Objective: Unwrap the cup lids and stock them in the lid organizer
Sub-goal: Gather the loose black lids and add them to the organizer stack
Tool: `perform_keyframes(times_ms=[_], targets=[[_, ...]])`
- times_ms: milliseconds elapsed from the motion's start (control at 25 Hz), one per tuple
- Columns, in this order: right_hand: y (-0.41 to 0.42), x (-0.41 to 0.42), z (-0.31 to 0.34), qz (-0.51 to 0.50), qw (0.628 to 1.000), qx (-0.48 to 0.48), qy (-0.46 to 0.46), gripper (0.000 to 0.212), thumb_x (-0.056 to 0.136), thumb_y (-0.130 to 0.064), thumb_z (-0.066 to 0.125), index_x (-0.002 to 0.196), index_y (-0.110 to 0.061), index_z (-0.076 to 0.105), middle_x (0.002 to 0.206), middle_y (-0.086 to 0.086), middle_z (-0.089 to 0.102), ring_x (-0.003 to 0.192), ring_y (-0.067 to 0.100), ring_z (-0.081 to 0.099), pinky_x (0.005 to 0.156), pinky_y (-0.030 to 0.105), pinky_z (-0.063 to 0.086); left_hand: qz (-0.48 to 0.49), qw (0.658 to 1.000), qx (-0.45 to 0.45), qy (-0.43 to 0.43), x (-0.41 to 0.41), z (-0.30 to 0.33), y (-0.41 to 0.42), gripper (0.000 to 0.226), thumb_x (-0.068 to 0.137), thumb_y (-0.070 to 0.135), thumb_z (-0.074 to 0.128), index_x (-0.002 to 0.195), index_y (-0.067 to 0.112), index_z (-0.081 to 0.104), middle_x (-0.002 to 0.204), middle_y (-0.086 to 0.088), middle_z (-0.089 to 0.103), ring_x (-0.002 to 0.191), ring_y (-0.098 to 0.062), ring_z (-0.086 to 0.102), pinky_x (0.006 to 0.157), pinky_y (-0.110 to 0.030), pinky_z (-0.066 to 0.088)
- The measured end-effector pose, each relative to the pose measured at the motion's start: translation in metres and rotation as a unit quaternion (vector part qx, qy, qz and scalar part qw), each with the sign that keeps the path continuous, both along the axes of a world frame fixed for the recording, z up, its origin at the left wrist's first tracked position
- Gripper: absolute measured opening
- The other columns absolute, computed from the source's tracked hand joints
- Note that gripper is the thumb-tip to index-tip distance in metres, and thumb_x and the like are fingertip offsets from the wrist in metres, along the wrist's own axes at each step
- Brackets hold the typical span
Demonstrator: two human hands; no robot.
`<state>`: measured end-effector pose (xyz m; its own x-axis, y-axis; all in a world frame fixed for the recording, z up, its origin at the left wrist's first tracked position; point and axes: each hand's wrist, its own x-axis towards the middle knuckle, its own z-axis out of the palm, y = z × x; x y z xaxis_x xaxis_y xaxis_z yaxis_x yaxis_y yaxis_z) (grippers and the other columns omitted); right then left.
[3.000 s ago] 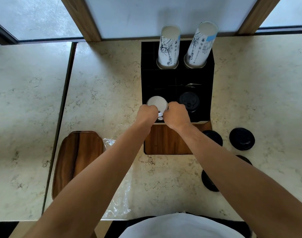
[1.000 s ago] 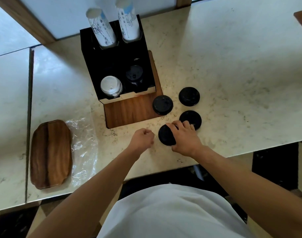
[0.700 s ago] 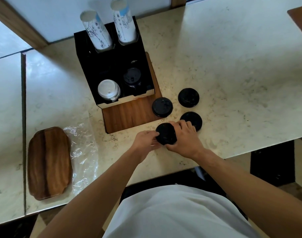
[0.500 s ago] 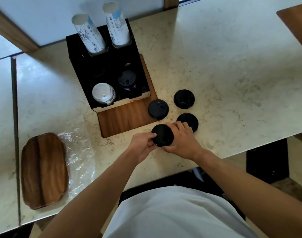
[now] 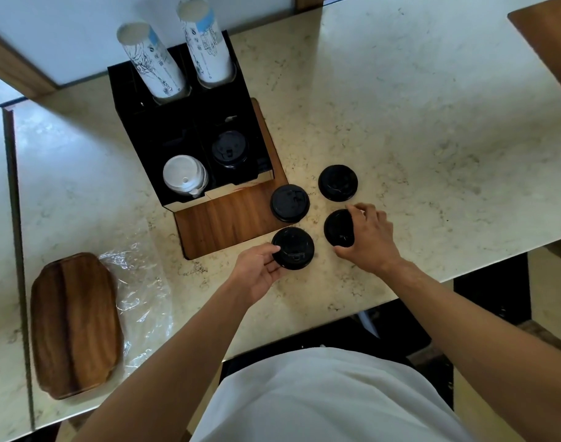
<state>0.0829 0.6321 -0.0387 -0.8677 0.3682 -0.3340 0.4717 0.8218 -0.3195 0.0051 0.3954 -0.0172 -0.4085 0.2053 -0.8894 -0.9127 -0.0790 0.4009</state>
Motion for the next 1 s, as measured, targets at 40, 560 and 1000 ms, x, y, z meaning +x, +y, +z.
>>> perform_keyframes(times_ms=[40, 560, 1000], targets=[[0.0, 0.0, -0.002, 0.004, 1.0, -0.008, -0.006, 0.098, 0.072, -0.047, 0.083, 0.153, -0.021, 0.035, 0.153, 0.006, 0.036, 0.134, 0.034, 0.037, 0.11, 0.049, 0.038, 0.002, 1.0, 0.0, -0.001, 0.0, 0.001, 0.0, 0.02, 0.096, 0.001, 0.059, 0.116, 0.001, 0.064, 0.099, -0.02, 0.079, 0.094, -0.032, 0.078, 0.069, -0.038, 0.065], [-0.055, -0.003, 0.039, 0.052, 0.964, -0.234, 0.119, 0.097, 0.071, -0.05, 0.082, 0.152, -0.03, 0.032, 0.141, -0.007, 0.045, 0.127, 0.016, 0.038, 0.107, 0.033, 0.039, -0.004, 1.0, 0.024, 0.008, 0.001, 0.01, -0.015, 0.023, 0.098, 0.001, 0.053, 0.115, -0.005, 0.066, 0.11, -0.025, 0.076, 0.104, -0.037, 0.073, 0.078, -0.039, 0.063], [-0.095, -0.023, 0.04, 0.135, 0.948, -0.283, 0.056, 0.092, 0.077, -0.041, 0.081, 0.154, -0.027, 0.032, 0.15, -0.003, 0.036, 0.137, 0.019, 0.044, 0.109, 0.032, 0.048, 0.066, 0.991, 0.109, -0.028, 0.006, 0.012, -0.037, 0.033, 0.096, 0.011, 0.047, 0.116, -0.004, 0.068, 0.124, -0.027, 0.07, 0.116, -0.04, 0.067, 0.103, -0.047, 0.053]])
